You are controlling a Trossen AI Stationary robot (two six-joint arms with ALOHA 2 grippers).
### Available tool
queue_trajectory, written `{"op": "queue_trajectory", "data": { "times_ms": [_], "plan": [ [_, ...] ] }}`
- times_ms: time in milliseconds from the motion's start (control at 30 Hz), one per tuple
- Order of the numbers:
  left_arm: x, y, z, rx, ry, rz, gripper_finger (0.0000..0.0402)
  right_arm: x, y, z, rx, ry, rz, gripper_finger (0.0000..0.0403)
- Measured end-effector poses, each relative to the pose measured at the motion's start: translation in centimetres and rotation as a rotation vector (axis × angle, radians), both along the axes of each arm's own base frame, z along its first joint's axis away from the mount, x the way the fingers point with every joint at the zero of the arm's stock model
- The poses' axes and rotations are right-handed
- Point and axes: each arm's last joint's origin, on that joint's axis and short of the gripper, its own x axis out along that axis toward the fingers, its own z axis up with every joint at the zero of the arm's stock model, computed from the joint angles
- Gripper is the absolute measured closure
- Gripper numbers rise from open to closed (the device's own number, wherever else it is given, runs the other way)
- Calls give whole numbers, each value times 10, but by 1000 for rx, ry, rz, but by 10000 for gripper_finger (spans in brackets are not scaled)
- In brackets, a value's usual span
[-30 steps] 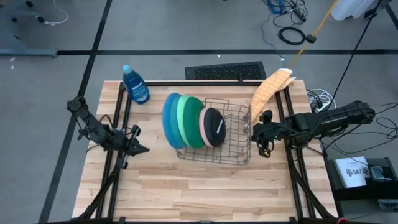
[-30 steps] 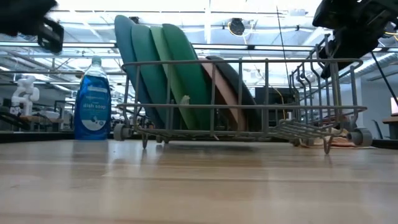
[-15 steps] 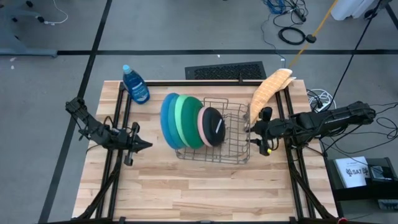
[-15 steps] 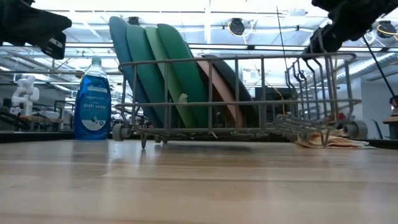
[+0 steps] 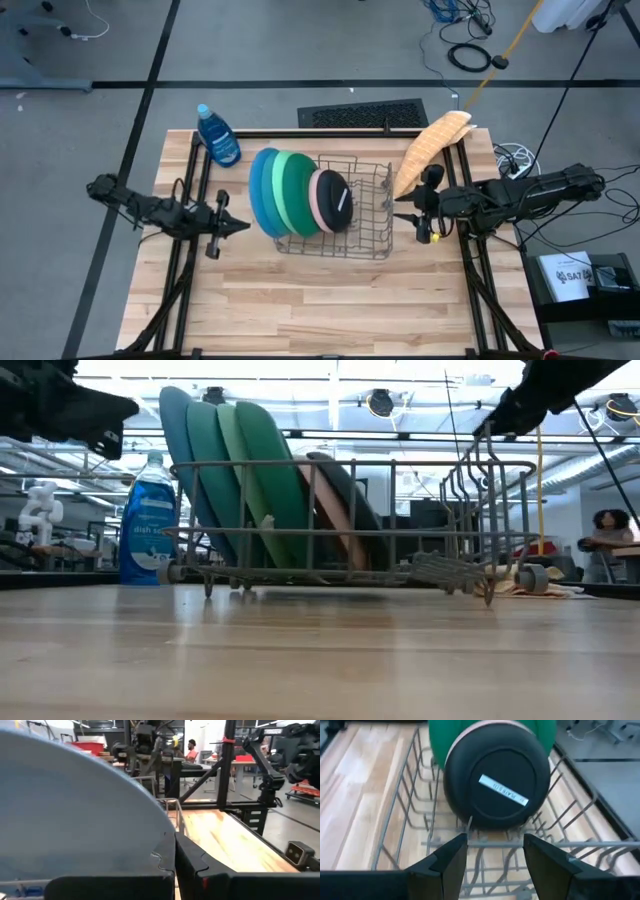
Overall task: Sort dishes
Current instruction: Adjust the dishwasher to the center of the table, then return to Home Position
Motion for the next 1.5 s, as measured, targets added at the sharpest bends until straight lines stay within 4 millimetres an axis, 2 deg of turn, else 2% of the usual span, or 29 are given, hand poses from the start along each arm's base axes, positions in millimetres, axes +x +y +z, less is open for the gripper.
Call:
{"op": "queue_trajectory", "data": {
  "times_ms": [267, 533, 633, 767, 900, 1100, 1200, 1300, 1500],
  "plan": [
    [6, 12, -18, -17, 46, 98, 402, -2, -1, -2, 45, 27, -30, 214],
    [8, 24, -17, -34, 39, 137, 402, -1, 2, -1, 33, 13, 8, 214],
    [8, 27, -18, -34, 46, 138, 402, 2, 2, 3, -34, -64, 7, 214],
    [8, 30, -18, -37, 46, 141, 402, 8, 4, 1, -131, -251, 49, 222],
    [8, 31, -18, -42, 46, 131, 402, 3, 4, -18, -170, -376, 62, 265],
    [8, 31, -18, -42, 46, 131, 402, -20, -1, -56, -170, -548, 67, 389],
    [8, 31, -18, -42, 45, 131, 401, -33, -3, -69, -152, -642, 81, 395],
    [8, 31, -18, -41, 45, 131, 402, -42, -6, -90, -122, -650, 72, 401],
    [8, 31, -17, -42, 36, 133, 402, -50, -8, -95, -93, -595, 76, 402]
  ]
}}
